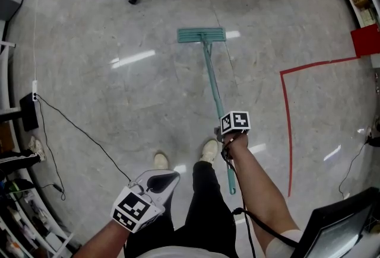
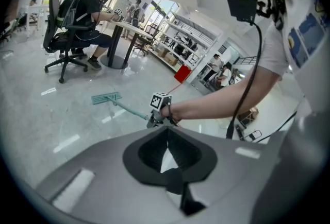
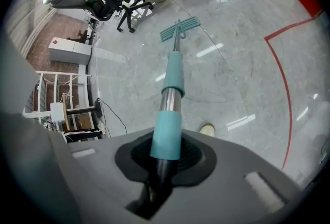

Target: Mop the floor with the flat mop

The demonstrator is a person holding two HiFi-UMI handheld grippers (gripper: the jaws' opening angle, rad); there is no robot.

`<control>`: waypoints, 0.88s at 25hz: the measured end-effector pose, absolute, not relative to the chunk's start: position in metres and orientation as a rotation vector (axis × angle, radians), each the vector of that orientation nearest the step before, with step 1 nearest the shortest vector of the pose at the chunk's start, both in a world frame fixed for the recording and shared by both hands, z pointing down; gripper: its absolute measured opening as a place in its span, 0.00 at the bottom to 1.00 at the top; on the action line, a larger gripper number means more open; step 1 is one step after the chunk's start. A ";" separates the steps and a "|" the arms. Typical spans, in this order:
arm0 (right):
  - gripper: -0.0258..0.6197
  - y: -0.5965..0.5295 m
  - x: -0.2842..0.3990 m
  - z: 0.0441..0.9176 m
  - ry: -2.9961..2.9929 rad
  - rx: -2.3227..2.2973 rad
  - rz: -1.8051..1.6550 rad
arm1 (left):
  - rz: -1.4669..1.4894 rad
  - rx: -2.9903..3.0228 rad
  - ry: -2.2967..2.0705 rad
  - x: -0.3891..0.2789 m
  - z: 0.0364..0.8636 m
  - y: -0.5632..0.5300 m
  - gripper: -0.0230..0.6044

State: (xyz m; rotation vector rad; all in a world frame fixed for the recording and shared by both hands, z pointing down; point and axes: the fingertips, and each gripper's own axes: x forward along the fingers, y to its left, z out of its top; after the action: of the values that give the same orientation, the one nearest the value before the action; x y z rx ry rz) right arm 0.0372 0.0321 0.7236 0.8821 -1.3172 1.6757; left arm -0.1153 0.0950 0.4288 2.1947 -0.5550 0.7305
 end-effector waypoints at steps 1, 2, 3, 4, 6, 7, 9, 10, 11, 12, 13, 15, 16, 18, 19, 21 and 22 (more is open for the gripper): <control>0.11 0.025 0.038 0.725 -1.320 0.883 1.674 | 0.732 2.188 -0.568 -0.114 0.428 0.093 0.04; 0.11 0.018 0.038 0.725 -1.322 0.886 1.672 | 0.731 2.183 -0.577 -0.113 0.427 0.091 0.04; 0.11 0.010 0.039 0.726 -1.325 0.889 1.671 | 0.729 2.181 -0.577 -0.112 0.427 0.092 0.04; 0.11 -0.001 0.038 0.727 -1.328 0.892 1.672 | 0.727 2.180 -0.574 -0.112 0.428 0.094 0.04; 0.11 -0.026 0.038 0.728 -1.335 0.894 1.677 | 0.730 2.175 -0.576 -0.112 0.429 0.097 0.04; 0.11 -0.040 0.038 0.729 -1.337 0.894 1.679 | 0.733 2.171 -0.581 -0.112 0.429 0.097 0.04; 0.11 -0.065 0.042 0.730 -1.339 0.891 1.685 | 0.729 2.159 -0.603 -0.113 0.430 0.097 0.04; 0.11 -0.076 0.045 0.729 -1.339 0.888 1.689 | 0.724 2.153 -0.615 -0.113 0.430 0.097 0.04; 0.11 -0.086 0.049 0.727 -1.339 0.886 1.689 | 0.719 2.150 -0.625 -0.112 0.430 0.098 0.04; 0.11 -0.093 0.053 0.726 -1.340 0.884 1.685 | 0.717 2.147 -0.631 -0.112 0.430 0.098 0.04; 0.11 -0.097 0.056 0.724 -1.341 0.882 1.678 | 0.716 2.143 -0.636 -0.113 0.430 0.099 0.04; 0.11 -0.093 0.062 0.721 -1.341 0.881 1.653 | 0.716 2.140 -0.638 -0.114 0.430 0.102 0.04; 0.11 -0.087 0.065 0.720 -1.342 0.882 1.638 | 0.714 2.141 -0.637 -0.115 0.430 0.103 0.04; 0.11 -0.070 0.073 0.717 -1.342 0.882 1.606 | 0.707 2.146 -0.634 -0.115 0.428 0.103 0.04; 0.11 -0.060 0.075 0.715 -1.344 0.882 1.591 | 0.707 2.153 -0.629 -0.115 0.428 0.103 0.04; 0.11 -0.037 0.078 0.711 -1.349 0.880 1.569 | 0.713 2.168 -0.615 -0.116 0.427 0.104 0.04; 0.11 -0.023 0.078 0.709 -1.352 0.878 1.568 | 0.716 2.175 -0.606 -0.116 0.426 0.106 0.04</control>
State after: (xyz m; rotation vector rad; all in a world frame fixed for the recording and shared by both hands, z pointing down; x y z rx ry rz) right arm 0.0778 -0.0232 0.7086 0.8780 -1.3520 1.5680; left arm -0.1163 0.1060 0.4262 2.1750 -0.6064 0.7164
